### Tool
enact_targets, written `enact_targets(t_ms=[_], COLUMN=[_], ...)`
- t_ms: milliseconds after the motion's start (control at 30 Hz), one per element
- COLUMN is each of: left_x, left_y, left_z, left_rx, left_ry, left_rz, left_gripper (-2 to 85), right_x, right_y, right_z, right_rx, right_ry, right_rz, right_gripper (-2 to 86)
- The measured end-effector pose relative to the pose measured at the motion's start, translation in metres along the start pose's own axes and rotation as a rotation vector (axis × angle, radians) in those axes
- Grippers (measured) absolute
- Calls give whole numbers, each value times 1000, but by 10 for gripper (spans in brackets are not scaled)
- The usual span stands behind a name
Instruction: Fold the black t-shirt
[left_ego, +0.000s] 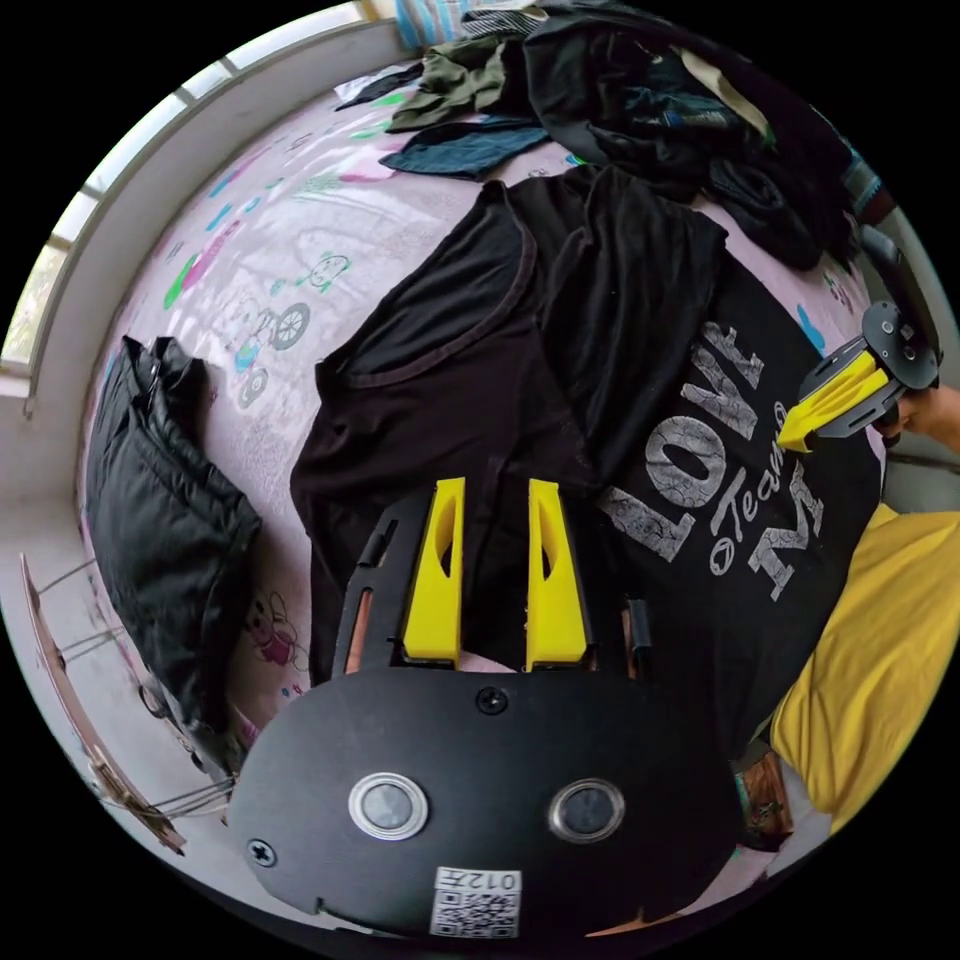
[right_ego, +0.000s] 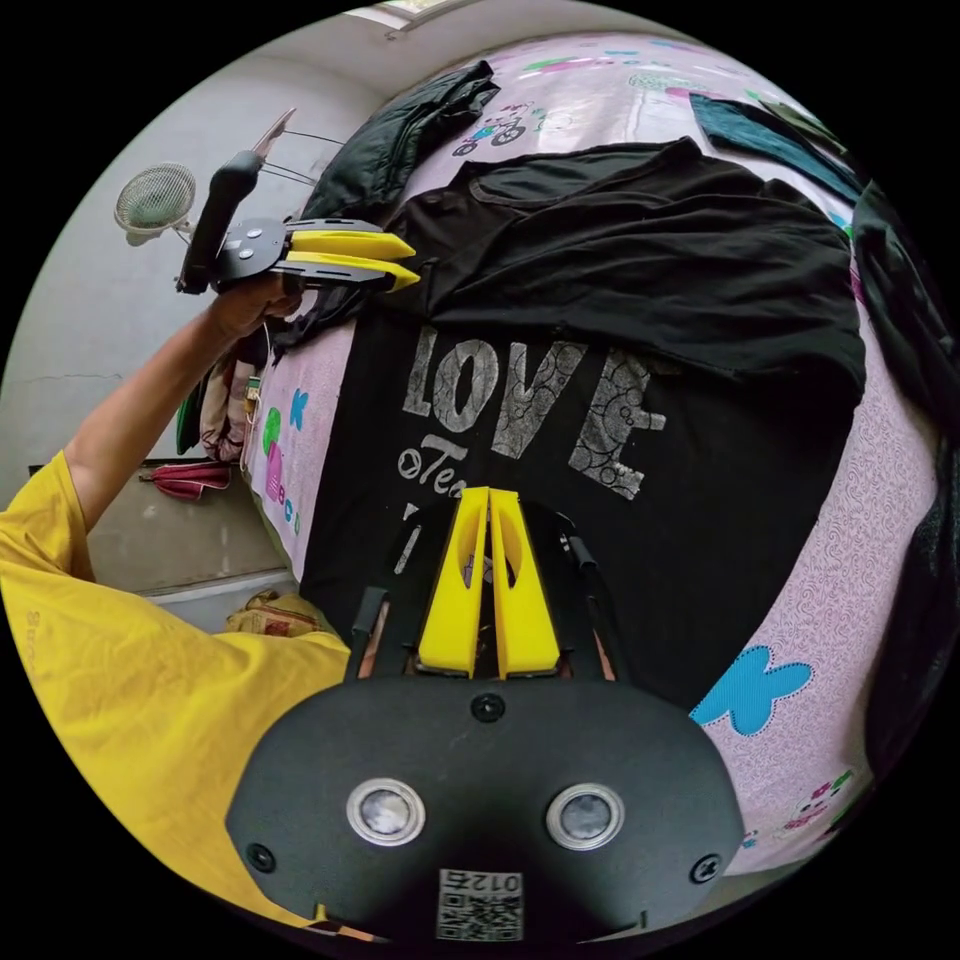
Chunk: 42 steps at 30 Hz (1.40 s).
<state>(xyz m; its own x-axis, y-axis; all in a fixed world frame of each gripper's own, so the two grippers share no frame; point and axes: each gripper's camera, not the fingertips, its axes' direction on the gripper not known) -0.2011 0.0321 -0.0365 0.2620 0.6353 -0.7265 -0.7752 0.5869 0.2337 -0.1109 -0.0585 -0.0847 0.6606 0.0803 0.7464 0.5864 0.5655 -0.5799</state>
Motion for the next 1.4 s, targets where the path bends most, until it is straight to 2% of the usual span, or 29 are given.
enact_targets(t_ms=[267,400,733,833,967,1133,1267,1400], left_x=[-29,-54,-230,-269,-307,-333,-354,-370], left_y=[-41,-48,-14,-8,-15,-42,-64,-75], left_z=[-13,-36,-108,-116,-118,-125,-122,-126], left_rx=[-28,-31,181,210,165,108,40,46], left_ry=[43,19,383,424,433,421,403,419], left_rz=[60,-3,-577,-698,-819,-794,-751,-730], left_gripper=[22,6,0,0,0,0,-1,-1], right_x=[41,53,0,-20,-48,-73,-78,-77], right_y=[-8,-10,-31,-38,-45,-59,-71,-88], right_z=[10,17,62,86,116,163,178,190], right_rx=[12,24,63,85,144,224,273,266], right_ry=[-14,4,205,312,416,592,609,600], right_rz=[15,2,-326,-428,-571,-703,-703,-683], right_gripper=[5,6,14,19,23,32,33,30])
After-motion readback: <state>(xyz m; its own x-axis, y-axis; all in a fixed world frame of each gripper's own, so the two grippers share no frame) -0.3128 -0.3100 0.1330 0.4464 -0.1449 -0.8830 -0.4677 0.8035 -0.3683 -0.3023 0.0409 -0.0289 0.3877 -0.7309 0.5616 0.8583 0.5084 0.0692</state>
